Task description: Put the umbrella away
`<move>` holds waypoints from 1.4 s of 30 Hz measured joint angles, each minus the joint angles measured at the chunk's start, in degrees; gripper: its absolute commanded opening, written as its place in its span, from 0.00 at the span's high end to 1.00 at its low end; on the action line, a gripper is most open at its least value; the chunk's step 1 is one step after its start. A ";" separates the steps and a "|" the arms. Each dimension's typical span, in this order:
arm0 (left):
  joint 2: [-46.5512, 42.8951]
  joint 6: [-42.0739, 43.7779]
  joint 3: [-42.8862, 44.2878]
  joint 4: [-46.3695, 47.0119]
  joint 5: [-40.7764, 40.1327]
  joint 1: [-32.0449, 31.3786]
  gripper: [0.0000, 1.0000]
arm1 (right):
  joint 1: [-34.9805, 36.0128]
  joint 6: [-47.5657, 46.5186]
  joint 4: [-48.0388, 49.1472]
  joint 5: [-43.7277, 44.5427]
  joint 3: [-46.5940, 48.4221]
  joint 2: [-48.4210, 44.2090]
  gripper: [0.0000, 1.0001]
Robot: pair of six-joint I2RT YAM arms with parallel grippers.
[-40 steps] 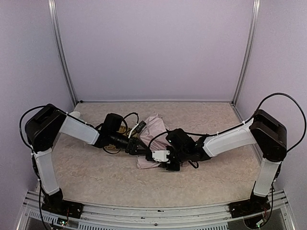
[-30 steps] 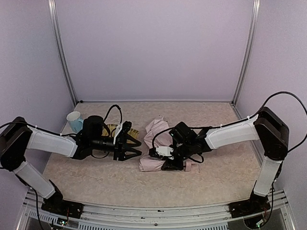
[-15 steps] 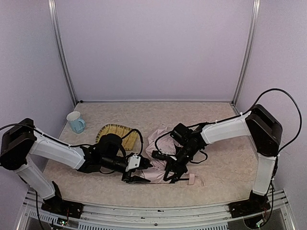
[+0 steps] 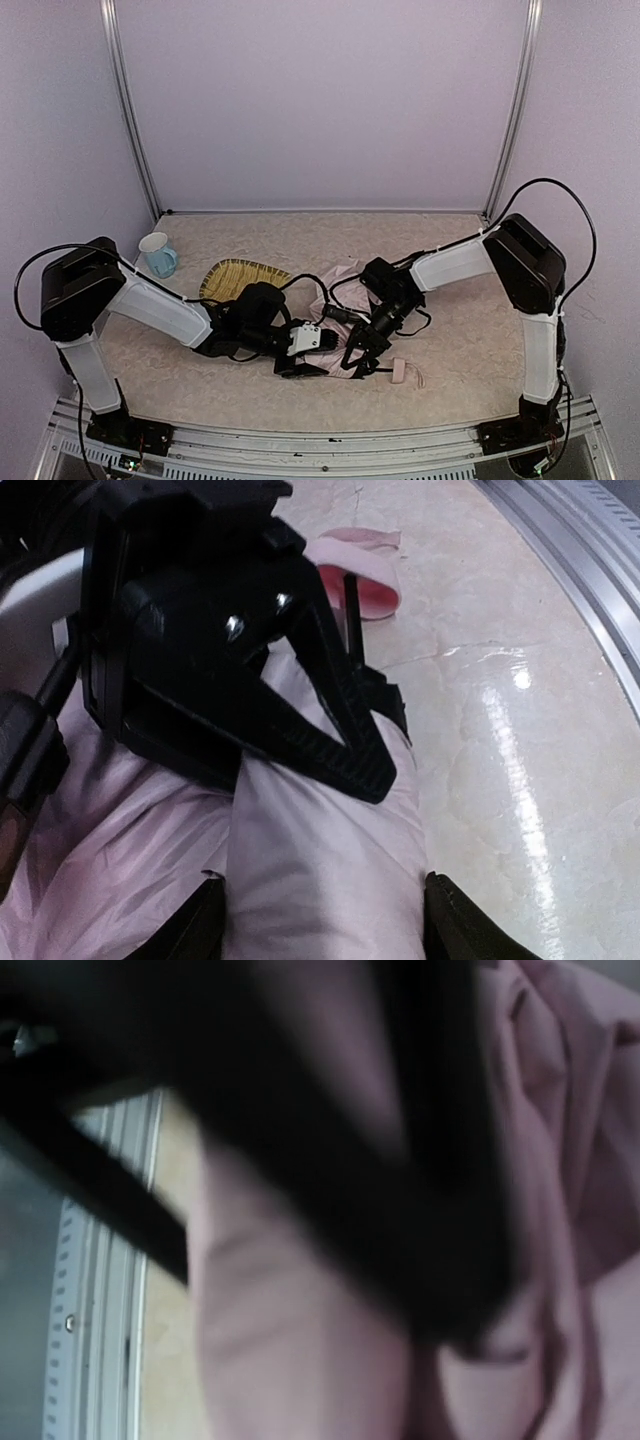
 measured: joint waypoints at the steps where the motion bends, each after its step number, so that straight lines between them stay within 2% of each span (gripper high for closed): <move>1: 0.55 -0.17 0.02 0.09 -0.74 0.09 0.36 | -0.04 -0.33 -0.13 -0.20 0.09 0.11 0.90; 6: 2.12 -0.81 0.11 0.74 -1.49 0.22 0.33 | -0.13 -0.94 -0.13 -0.24 0.17 0.46 0.90; 7: 2.12 -0.79 0.11 0.81 -1.62 0.24 0.37 | -0.13 -1.03 -0.13 -0.24 0.17 0.46 0.89; 10: 2.38 -0.46 0.55 0.00 -1.22 0.26 0.64 | -0.17 -1.01 -0.13 -0.22 0.20 0.46 0.82; 12: 3.08 -1.01 1.66 -1.55 -0.70 0.44 0.76 | -0.37 -0.85 -0.17 0.00 0.26 0.46 0.71; 15: 4.24 -1.18 4.11 -4.09 0.68 1.36 0.83 | -0.92 0.26 -0.07 0.79 0.20 -0.46 0.56; 18: 5.20 -1.88 6.69 -6.49 1.68 2.47 0.88 | -1.18 1.97 2.43 4.66 -1.68 -4.46 0.47; 24: 8.79 -5.60 13.64 -13.70 6.10 4.20 0.91 | -1.14 5.97 10.69 16.48 -9.20 -18.82 0.41; 29: 13.14 -9.40 20.06 -20.33 15.23 6.91 0.90 | 0.26 7.15 21.94 30.34 -18.56 -33.20 0.37; 32: 15.47 -11.34 23.61 -24.50 20.87 9.09 0.91 | 5.84 3.15 30.23 39.23 -27.85 -40.37 0.25; 33: 16.11 -11.85 24.59 -25.64 22.16 9.42 0.92 | 7.93 1.79 32.33 41.22 -30.23 -41.70 0.05; 34: 17.00 -12.39 26.03 -27.39 23.93 9.77 0.93 | 10.19 -0.02 34.49 43.41 -32.72 -42.69 0.01; 37: 18.88 -13.55 28.74 -30.73 27.08 10.51 0.94 | 14.60 -4.50 38.71 48.28 -35.21 -41.20 0.00; 42: 20.76 -15.23 31.47 -34.18 30.49 11.45 0.96 | 15.19 -7.32 39.39 53.18 -29.81 -32.72 0.08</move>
